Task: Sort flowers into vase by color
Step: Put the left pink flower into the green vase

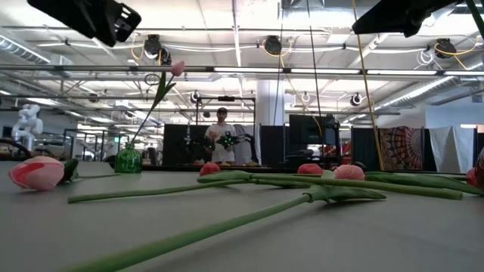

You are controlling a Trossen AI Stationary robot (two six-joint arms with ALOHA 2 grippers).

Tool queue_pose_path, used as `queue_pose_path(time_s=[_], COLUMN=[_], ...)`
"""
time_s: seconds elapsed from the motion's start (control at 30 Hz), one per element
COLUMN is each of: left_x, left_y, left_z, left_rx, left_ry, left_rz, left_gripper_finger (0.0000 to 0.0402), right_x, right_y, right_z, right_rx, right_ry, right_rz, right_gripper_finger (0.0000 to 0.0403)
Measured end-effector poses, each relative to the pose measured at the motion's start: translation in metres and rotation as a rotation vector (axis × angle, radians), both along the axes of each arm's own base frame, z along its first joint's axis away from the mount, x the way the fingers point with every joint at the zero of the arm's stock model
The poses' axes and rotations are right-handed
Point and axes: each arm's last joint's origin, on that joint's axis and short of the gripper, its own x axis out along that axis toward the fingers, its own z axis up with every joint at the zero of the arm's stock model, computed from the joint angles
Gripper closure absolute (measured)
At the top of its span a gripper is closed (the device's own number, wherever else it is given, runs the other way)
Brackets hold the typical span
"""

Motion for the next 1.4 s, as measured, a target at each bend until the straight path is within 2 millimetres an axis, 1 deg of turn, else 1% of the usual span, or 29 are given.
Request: queue_pose_path(time_s=[0.1, 0.3, 0.47, 0.63, 0.73, 1.07, 1.4], left_x=[0.004, 0.007, 0.013, 0.019, 0.023, 0.035, 0.042], left_y=[-0.002, -0.011, -0.013, -0.015, -0.016, -0.02, -0.022], left_z=[-0.005, -0.021, -0.03, -0.038, -0.043, -0.064, -0.079], left_rx=[0.044, 0.21, 0.321, 0.37, 0.385, 0.39, 0.386], left_ry=[0.055, 0.154, 0.188, 0.211, 0.232, 0.333, 0.402], left_rz=[-0.039, -0.264, -0.367, -0.451, -0.479, -0.495, -0.505], left_gripper_finger=[0.0267, 0.0267, 0.0267, 0.0267, 0.0267, 0.0267, 0.0267], right_x=[0.0, 0.0, 0.0, 0.0, 0.0, 0.0, 0.0], right_y=[0.0, 0.0, 0.0, 0.0, 0.0, 0.0, 0.0], right_z=[0.0, 0.0, 0.0, 0.0, 0.0, 0.0, 0.0], right_rx=[0.0, 0.0, 0.0, 0.0, 0.0, 0.0, 0.0], right_ry=[0.0, 0.0, -0.001, 0.0, 0.0, 0.0, 0.0], right_rz=[0.0, 0.0, 0.0, 0.0, 0.0, 0.0, 0.0], right_gripper_finger=[0.0305, 0.0305, 0.0305, 0.0305, 0.0305, 0.0305, 0.0305])
